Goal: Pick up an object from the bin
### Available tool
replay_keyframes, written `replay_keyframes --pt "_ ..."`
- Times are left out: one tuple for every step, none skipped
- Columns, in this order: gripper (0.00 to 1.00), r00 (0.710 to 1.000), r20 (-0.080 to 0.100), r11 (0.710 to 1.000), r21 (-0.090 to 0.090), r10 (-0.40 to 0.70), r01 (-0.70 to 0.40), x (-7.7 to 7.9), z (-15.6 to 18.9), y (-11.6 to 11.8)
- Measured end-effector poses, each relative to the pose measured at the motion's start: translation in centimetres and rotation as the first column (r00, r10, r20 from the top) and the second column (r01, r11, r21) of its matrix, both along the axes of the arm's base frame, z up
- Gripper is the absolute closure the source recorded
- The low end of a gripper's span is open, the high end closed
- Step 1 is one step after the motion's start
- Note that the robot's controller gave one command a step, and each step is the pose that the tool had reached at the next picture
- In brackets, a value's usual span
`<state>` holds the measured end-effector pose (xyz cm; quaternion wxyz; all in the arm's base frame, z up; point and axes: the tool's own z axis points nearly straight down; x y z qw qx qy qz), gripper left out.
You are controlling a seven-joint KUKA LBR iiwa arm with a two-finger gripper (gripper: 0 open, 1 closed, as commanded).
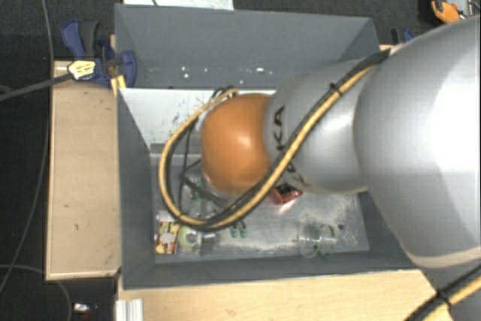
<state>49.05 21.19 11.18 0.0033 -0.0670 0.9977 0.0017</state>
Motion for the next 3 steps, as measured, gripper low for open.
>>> replay_keyframes --pt "0.00 0.998 0.016 0.998 0.000 -0.066 0.066 10.1 5.1 -4.9" --pt "0.00 0.997 -0.017 0.997 0.002 0.079 -0.079 -0.8 -1.3 4.6" --pt "0.00 0.984 0.023 0.984 -0.006 0.178 -0.178 9.8 -3.9 -7.4"
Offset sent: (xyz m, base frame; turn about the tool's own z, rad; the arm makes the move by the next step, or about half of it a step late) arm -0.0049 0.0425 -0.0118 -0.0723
